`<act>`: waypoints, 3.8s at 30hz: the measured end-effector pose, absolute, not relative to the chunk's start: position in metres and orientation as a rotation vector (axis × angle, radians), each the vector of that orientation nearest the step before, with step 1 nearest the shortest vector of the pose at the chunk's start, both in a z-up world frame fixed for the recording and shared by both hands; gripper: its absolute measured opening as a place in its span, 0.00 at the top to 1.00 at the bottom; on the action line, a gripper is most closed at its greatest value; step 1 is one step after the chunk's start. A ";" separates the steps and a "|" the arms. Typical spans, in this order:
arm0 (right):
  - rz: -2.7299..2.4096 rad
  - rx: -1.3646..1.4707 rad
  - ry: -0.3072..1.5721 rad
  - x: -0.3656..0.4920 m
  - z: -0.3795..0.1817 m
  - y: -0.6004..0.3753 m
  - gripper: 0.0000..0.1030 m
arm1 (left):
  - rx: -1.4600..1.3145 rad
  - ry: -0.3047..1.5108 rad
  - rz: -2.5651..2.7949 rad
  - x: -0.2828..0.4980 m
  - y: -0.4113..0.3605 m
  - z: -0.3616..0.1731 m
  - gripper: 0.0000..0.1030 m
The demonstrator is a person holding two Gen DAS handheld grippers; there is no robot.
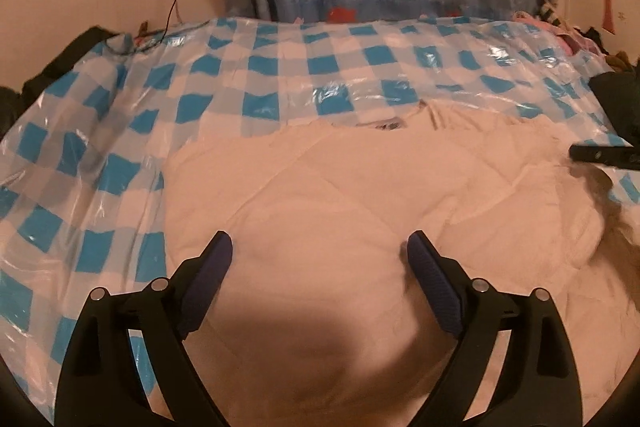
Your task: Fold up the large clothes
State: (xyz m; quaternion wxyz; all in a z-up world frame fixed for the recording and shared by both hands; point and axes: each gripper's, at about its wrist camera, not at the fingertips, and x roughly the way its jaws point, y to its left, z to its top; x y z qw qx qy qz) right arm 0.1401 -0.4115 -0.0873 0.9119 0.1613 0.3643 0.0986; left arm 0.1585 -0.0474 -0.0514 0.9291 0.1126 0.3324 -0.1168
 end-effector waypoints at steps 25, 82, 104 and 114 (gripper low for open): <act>0.311 0.455 0.932 -0.007 -0.090 -0.477 0.23 | 0.181 0.837 -0.319 0.060 0.038 -0.012 0.15; 0.766 0.920 1.042 -0.340 -0.073 -0.525 0.84 | -0.582 1.289 -0.557 -0.288 0.211 -0.014 0.84; 0.816 1.043 0.927 -0.334 -0.099 -0.501 0.86 | -0.709 1.205 -0.519 -0.299 0.209 -0.054 0.92; 0.951 1.154 0.697 -0.403 -0.069 -0.530 0.86 | -0.726 1.072 -0.612 -0.368 0.231 0.012 0.92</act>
